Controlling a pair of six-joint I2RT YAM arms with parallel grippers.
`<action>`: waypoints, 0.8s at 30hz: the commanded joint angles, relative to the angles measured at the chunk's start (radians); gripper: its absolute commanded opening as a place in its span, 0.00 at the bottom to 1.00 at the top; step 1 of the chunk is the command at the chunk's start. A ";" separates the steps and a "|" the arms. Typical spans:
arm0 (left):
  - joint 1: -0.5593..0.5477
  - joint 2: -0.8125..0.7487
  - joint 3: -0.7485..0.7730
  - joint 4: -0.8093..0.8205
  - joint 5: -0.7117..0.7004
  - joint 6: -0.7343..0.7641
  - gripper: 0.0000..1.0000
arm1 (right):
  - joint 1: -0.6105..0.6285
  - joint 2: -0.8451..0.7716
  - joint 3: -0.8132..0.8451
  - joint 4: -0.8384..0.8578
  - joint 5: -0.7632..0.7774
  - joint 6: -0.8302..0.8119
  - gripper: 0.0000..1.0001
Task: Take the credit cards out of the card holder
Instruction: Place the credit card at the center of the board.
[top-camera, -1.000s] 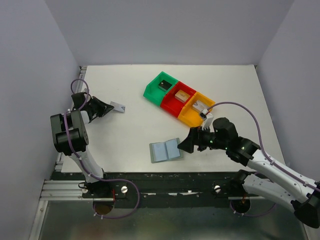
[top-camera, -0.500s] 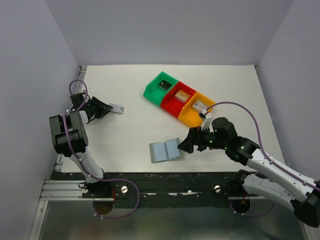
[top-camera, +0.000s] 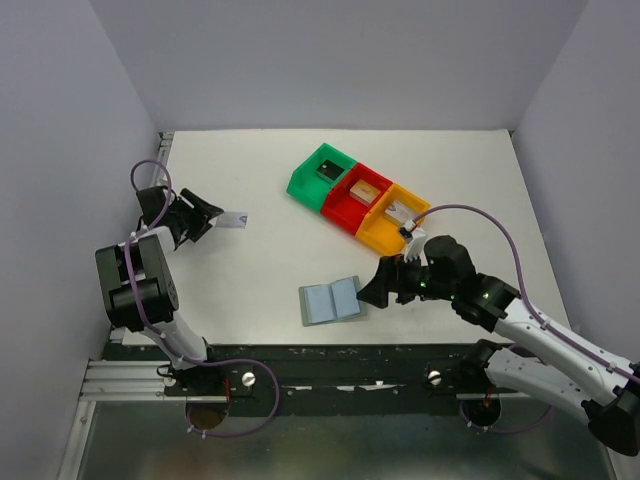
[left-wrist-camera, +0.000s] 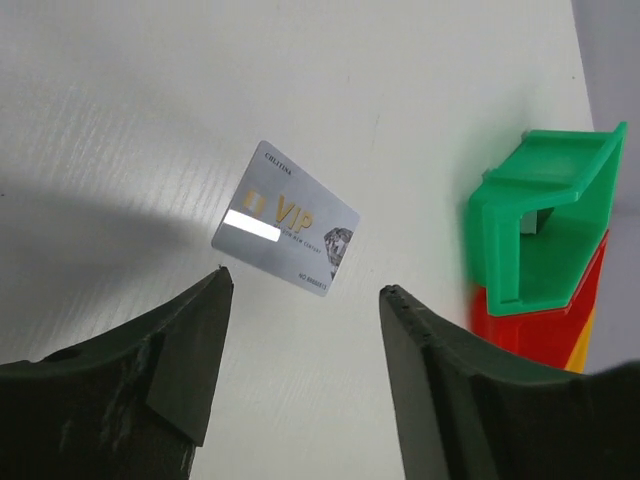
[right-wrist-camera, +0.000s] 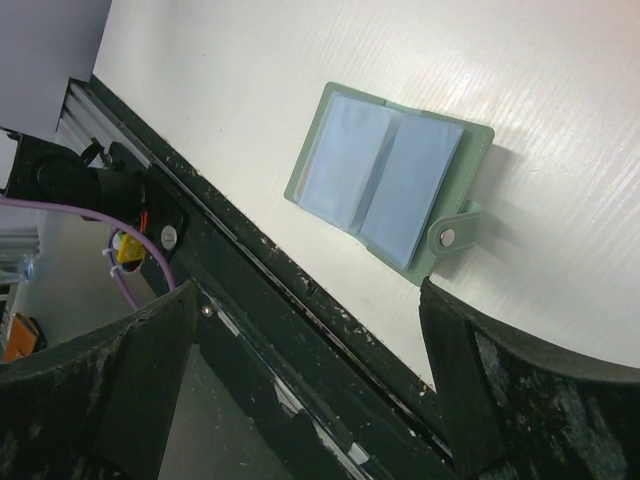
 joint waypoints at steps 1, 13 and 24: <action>-0.003 -0.103 -0.047 -0.031 -0.075 -0.010 0.76 | -0.001 0.004 0.025 -0.012 0.032 -0.018 1.00; -0.360 -0.534 -0.204 -0.220 -0.601 0.005 0.99 | -0.001 0.046 0.044 -0.019 0.187 0.001 1.00; -0.858 -0.835 -0.356 -0.344 -0.724 -0.127 0.99 | 0.007 0.292 0.111 -0.038 0.124 -0.043 0.90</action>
